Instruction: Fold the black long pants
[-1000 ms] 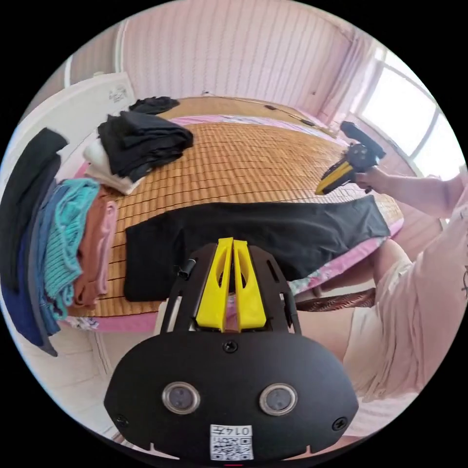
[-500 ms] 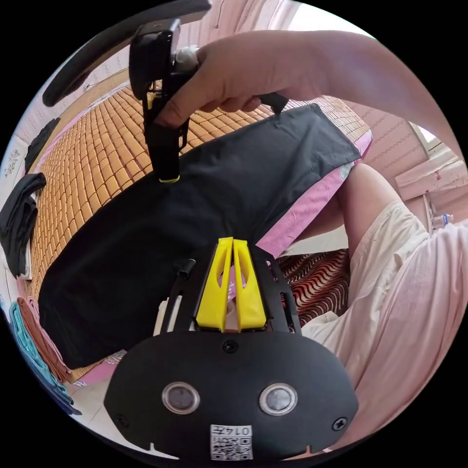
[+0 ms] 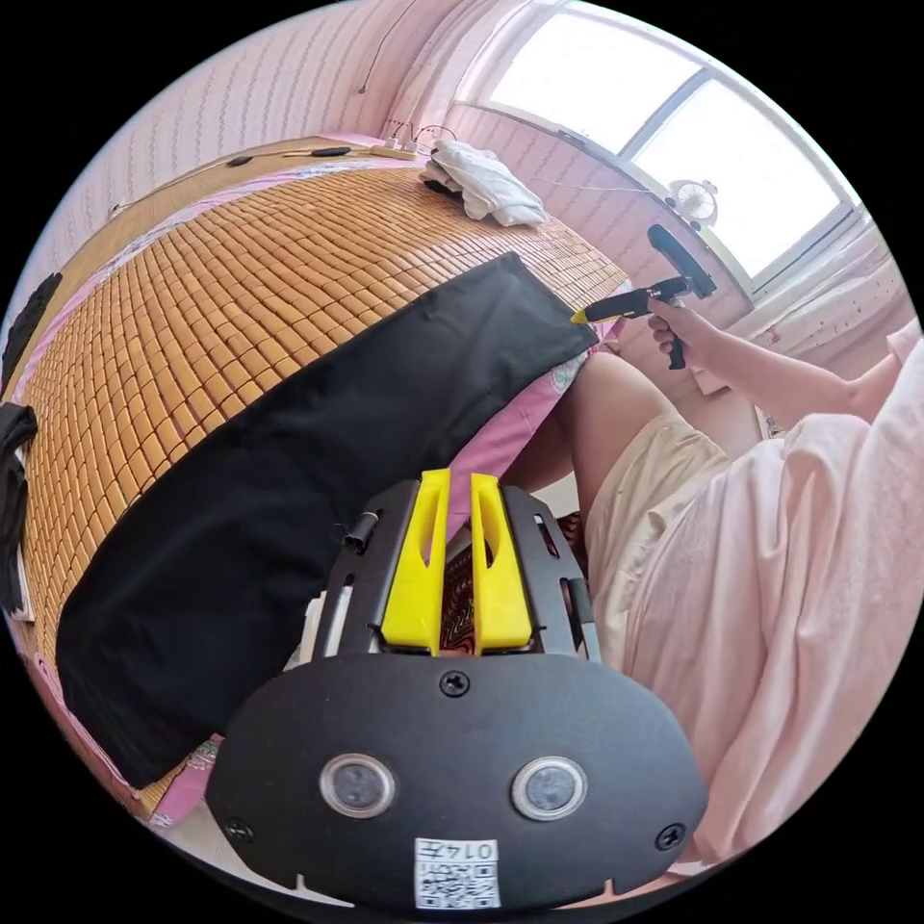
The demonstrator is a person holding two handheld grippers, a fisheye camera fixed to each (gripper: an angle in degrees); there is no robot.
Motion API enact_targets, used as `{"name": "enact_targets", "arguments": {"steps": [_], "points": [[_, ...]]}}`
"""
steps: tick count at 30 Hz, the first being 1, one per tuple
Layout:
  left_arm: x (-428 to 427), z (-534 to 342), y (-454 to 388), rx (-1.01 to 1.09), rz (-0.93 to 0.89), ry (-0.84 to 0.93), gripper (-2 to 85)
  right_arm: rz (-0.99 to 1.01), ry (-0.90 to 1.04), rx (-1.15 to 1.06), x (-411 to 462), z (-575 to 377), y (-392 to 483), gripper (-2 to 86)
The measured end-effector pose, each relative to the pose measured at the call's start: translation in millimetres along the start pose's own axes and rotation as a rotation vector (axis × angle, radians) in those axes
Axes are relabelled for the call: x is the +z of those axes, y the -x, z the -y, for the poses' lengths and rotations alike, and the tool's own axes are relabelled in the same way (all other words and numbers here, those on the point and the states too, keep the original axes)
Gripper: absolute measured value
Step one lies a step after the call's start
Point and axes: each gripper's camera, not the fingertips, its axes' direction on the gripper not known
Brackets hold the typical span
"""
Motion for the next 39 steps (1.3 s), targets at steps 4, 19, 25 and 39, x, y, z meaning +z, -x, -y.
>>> {"name": "enact_targets", "arguments": {"steps": [4, 19, 25, 39], "points": [[12.3, 20.5, -8.3, -0.012, 0.025, 0.057, 5.1, 0.034, 0.066, 0.013, -1.7, 1.5, -57.1, 14.4], [9.3, 23.7, -2.6, -0.172, 0.171, 0.161, 4.8, 0.368, -0.072, -0.007, -78.4, -22.2, -188.2, 3.0], [-14.7, 3.3, 16.9, -0.313, 0.259, 0.136, 3.9, 0.617, -0.322, 0.105, -133.1, -40.2, -249.2, 2.5], [46.2, 64.1, -31.8, -0.141, 0.214, 0.230, -0.9, 0.617, -0.729, -0.163, -307.4, -29.4, -200.6, 2.3]]}}
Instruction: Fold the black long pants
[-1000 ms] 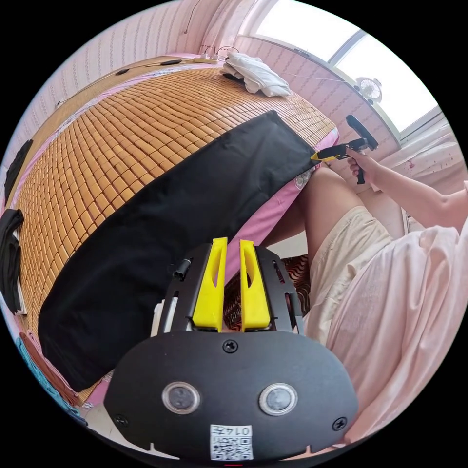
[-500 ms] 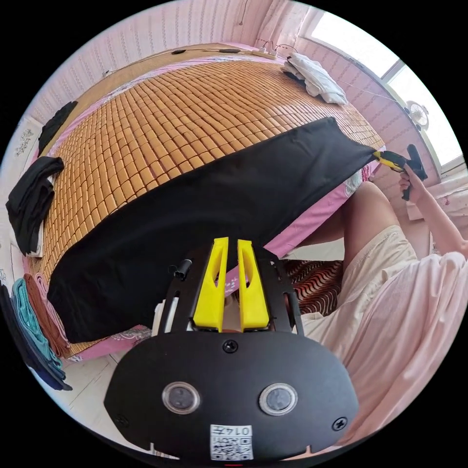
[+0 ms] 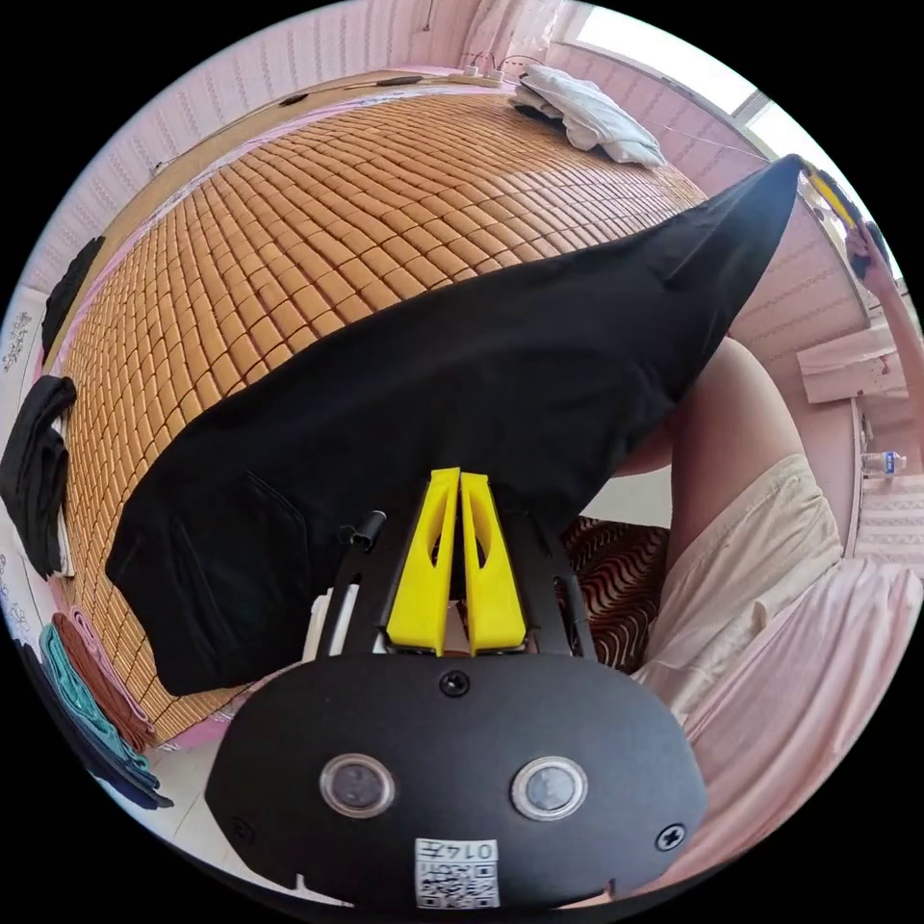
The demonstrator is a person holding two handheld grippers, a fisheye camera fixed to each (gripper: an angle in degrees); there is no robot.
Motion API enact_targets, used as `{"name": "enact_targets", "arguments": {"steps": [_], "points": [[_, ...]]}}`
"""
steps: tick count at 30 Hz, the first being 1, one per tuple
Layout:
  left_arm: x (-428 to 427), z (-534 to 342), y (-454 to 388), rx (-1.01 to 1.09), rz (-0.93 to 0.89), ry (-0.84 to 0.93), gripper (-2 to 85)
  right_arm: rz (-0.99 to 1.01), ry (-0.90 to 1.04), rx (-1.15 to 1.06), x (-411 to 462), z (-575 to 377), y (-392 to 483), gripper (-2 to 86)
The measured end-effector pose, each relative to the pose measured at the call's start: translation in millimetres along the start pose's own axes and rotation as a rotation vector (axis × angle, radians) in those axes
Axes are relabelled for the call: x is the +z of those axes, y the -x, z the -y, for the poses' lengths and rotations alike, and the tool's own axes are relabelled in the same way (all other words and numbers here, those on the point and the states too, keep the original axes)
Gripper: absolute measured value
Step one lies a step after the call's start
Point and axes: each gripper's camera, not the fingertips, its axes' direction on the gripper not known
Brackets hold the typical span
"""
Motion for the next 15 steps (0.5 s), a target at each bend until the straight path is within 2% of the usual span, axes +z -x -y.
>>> {"name": "enact_targets", "arguments": {"steps": [5, 7, 10, 12, 15], "points": [[-20.1, -0.2, 3.8, -0.015, -0.064, -0.124, -1.0, 0.220, 0.219, -0.296, 92.2, -2.4, 125.4, 2.6], [-49.6, -28.8, 26.1, -0.083, -0.121, -0.237, -1.0, 0.386, 0.380, -0.433, 160.7, -33.3, 197.4, 2.9], [-84.2, -92.4, 62.8, -0.203, -0.095, -0.339, -0.9, 0.569, 0.614, -0.505, 264.2, -108.5, 272.6, 3.9], [-95.9, -135.5, 88.5, -0.319, -0.076, -0.363, -0.9, 0.580, 0.767, -0.500, 330.5, -165.7, 298.0, 5.5], [-100.8, -196.6, 125.5, -0.499, -0.036, -0.337, -0.5, 0.472, 1.048, -0.451, 418.9, -251.0, 305.5, 8.9]]}}
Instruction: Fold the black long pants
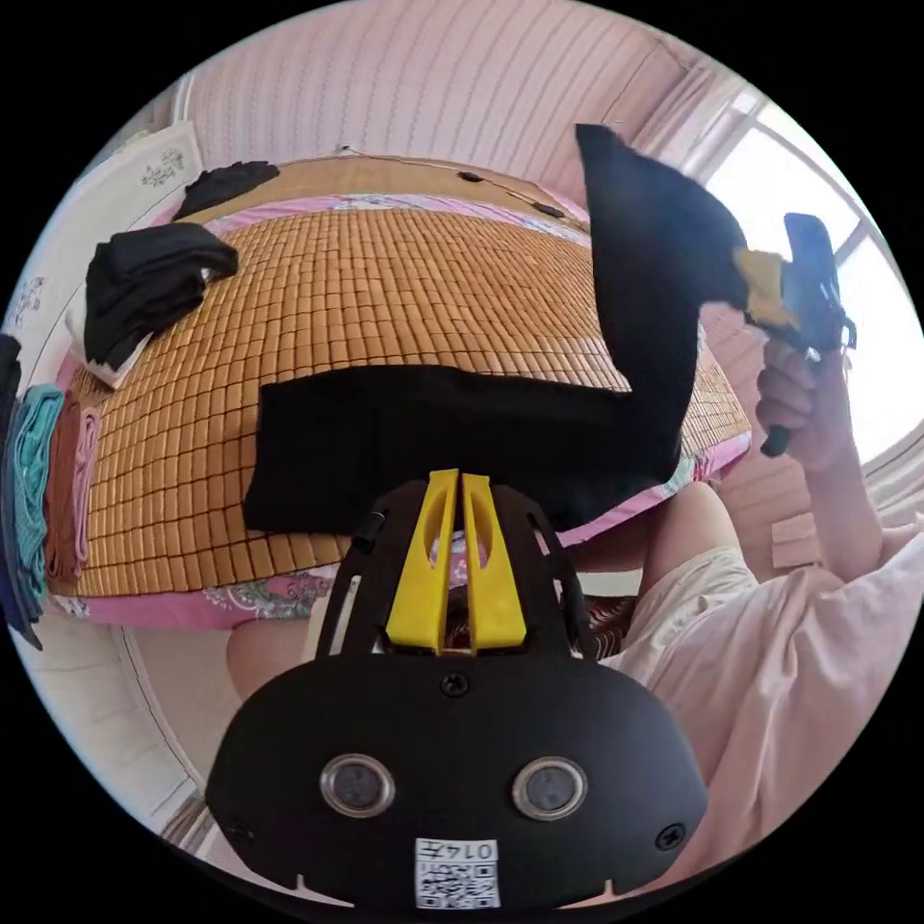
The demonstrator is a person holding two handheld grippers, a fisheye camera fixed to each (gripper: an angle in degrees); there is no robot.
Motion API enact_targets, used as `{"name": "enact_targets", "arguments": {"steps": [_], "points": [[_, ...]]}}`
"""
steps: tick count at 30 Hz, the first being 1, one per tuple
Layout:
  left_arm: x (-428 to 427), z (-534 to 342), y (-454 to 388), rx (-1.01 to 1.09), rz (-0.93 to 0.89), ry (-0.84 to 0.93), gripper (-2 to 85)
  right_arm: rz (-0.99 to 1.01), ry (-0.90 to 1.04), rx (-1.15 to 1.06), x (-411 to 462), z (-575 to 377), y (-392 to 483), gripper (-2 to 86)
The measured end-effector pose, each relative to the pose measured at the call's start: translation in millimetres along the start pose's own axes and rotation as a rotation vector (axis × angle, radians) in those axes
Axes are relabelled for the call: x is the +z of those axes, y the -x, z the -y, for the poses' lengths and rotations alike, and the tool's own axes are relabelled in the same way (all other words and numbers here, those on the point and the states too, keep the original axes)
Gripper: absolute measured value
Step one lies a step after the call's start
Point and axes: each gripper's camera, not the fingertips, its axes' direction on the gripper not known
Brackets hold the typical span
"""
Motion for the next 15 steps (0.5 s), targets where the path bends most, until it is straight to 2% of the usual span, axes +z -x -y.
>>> {"name": "enact_targets", "arguments": {"steps": [1, 4, 9, 15], "points": [[-4.8, -11.7, 19.0, -0.054, 0.027, 0.014, -0.2, -0.049, 0.084, 0.042, 29.5, 3.0, -8.6, 9.2], [-10.8, -31.9, 48.7, -0.133, 0.002, 0.021, 1.6, -0.205, 0.167, 0.046, 64.2, 5.0, -9.2, 7.7], [3.5, -27.2, 56.6, -0.120, -0.030, 0.046, 4.1, -0.386, 0.252, -0.020, 97.5, 25.6, 1.2, 6.8], [30.8, 6.0, 47.3, -0.072, -0.002, 0.097, 6.5, -0.422, 0.307, -0.065, 143.1, 67.3, 7.8, 7.9]]}}
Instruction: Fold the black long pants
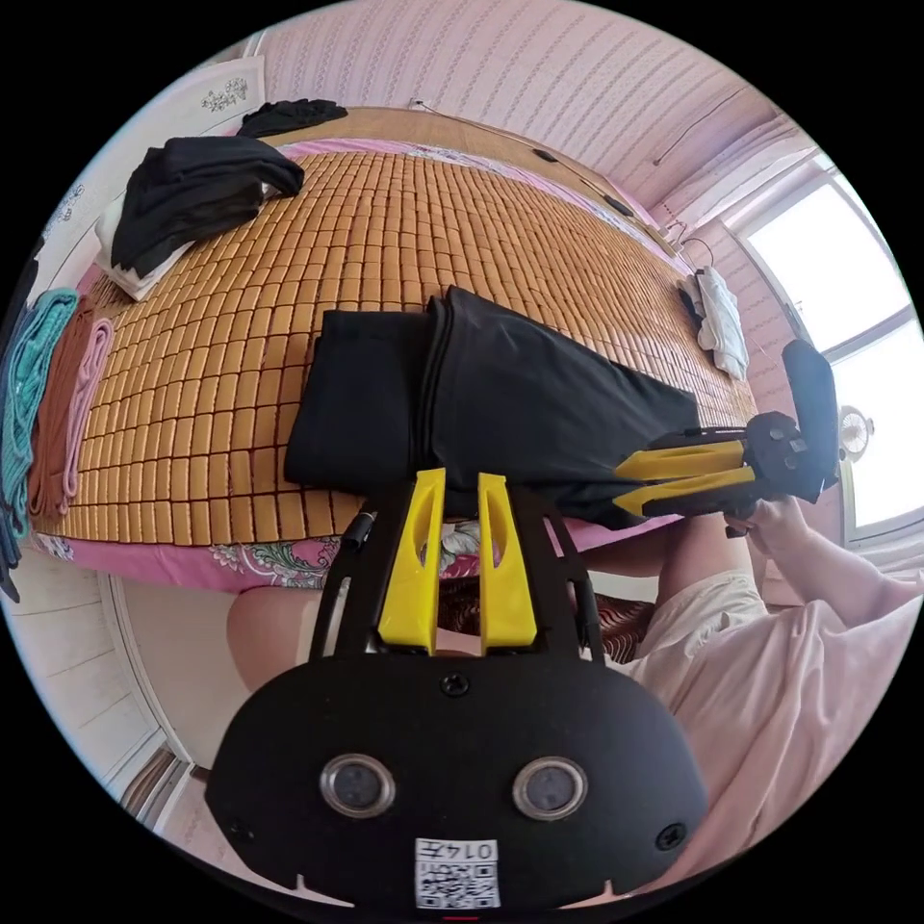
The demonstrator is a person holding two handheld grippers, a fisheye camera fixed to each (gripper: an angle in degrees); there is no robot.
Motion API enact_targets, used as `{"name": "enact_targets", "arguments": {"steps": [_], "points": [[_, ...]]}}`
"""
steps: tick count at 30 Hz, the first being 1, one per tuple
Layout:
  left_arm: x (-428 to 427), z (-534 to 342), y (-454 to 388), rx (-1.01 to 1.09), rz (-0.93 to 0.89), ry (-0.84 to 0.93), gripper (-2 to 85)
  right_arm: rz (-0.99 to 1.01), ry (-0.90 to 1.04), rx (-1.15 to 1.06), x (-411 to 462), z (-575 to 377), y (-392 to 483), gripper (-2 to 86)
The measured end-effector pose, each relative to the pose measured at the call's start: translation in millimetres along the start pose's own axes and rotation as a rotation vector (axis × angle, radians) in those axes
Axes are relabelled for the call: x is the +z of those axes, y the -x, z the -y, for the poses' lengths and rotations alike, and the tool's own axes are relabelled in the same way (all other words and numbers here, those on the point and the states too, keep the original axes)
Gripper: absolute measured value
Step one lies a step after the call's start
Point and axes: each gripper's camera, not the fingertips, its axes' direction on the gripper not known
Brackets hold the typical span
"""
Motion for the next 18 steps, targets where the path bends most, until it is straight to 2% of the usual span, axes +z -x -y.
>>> {"name": "enact_targets", "arguments": {"steps": [4, 7, 13, 18], "points": [[32.6, 12.7, -4.8, 0.060, 0.105, 0.133, 3.9, 0.004, 0.001, -0.006, 6.9, 37.4, 0.4, 7.9], [25.3, 8.5, -7.4, 0.110, 0.137, 0.107, -0.2, -0.003, -0.014, -0.013, 5.9, 61.8, -2.9, 7.9], [-24.6, -17.7, -12.0, 0.141, 0.077, -0.029, -0.9, 0.006, -0.056, -0.006, 6.9, 116.1, -21.4, 7.9], [-2.2, -24.3, 12.8, 0.087, 0.093, 0.064, -0.9, -0.017, -0.031, 0.001, 22.2, 184.9, -41.2, 9.3]]}}
